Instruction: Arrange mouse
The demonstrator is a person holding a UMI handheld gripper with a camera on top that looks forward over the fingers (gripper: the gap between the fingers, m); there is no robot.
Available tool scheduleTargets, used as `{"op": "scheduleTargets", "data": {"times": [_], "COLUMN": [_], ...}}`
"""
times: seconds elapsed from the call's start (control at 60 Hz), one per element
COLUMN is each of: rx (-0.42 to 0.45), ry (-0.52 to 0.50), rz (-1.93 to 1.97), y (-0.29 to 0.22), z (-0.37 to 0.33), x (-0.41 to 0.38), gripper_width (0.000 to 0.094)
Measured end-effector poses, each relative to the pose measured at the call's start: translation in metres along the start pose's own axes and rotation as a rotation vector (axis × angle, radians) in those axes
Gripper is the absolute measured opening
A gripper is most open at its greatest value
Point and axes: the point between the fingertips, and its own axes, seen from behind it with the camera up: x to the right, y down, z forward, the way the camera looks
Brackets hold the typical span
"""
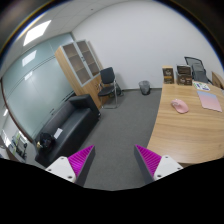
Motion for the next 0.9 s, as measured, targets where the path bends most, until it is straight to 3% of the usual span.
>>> {"op": "scheduleTargets", "data": {"times": [0.15, 0.167, 0.25, 0.433, 0.717, 0.9], "rx": [-0.009, -0.001, 0.018, 0.046, 0.106, 0.139], "ry": [0.046, 0.066, 0.092, 0.183, 0.438, 0.534], "rz": [0.014, 0.016, 0.005, -0.028, -0.007, -0.034], "y": [-0.007, -0.010, -0.010, -0.009, -0.042, -0.073], "z": [0.017, -0.008, 0.051, 0.069, 0.052, 0.065], "x": [0.000, 0.013, -0.029, -0.021, 0.136, 0.239], "gripper_width": [0.0825, 0.0827, 0.0825, 0.0825, 0.0825, 0.0822]}}
